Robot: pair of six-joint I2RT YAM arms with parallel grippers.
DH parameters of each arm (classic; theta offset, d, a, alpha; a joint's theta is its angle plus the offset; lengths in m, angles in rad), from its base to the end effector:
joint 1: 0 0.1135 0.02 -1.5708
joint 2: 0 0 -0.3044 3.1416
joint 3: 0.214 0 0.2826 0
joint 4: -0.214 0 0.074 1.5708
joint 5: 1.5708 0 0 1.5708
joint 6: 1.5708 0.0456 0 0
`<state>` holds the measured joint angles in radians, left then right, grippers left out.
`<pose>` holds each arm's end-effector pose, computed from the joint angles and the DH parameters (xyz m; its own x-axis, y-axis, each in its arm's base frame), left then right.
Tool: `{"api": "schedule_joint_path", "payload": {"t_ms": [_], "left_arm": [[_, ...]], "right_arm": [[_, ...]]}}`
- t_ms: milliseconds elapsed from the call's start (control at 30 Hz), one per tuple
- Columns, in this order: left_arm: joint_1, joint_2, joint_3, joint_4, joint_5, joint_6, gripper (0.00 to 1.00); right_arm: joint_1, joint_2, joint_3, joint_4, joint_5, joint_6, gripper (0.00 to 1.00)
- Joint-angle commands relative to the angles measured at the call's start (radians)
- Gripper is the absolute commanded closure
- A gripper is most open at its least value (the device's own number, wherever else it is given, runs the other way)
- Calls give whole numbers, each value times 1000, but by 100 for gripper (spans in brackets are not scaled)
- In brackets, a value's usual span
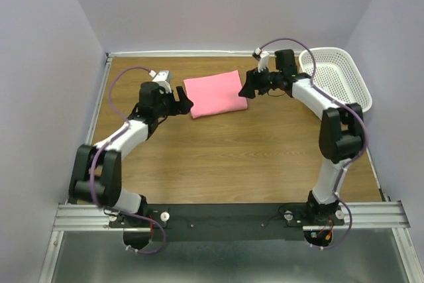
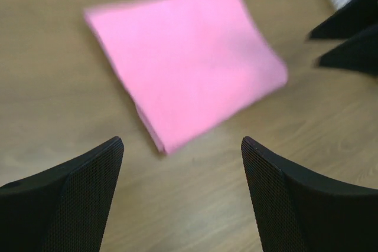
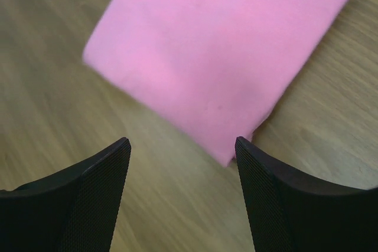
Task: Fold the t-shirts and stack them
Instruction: Neatly place the folded tshirt to the corner
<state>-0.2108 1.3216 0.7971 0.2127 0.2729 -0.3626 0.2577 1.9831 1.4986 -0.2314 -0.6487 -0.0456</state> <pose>0.3164 -0.0803 0.2860 -0.4409 -0.2550 -0.8606 0.3165 0.8530 -0.4149 0.4741 0.1534 0.2445 -0.6046 -0.1969 -0.7718 -0.6721 0.6461 0.3617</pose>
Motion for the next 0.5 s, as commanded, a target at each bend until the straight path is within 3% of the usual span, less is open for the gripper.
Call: {"api": "schedule_joint_path", "payload": {"t_ms": [0, 200, 467], "left_arm": [[5, 161, 65, 21, 86, -153, 12], [2, 431, 238, -104, 20, -223, 13], [-15, 596, 338, -177, -7, -230, 19]], "right_arm": [[-6, -210, -89, -78, -114, -181, 21], [-12, -416, -260, -77, -69, -191, 17], [-74, -468, -317, -72, -130, -197, 16]]}}
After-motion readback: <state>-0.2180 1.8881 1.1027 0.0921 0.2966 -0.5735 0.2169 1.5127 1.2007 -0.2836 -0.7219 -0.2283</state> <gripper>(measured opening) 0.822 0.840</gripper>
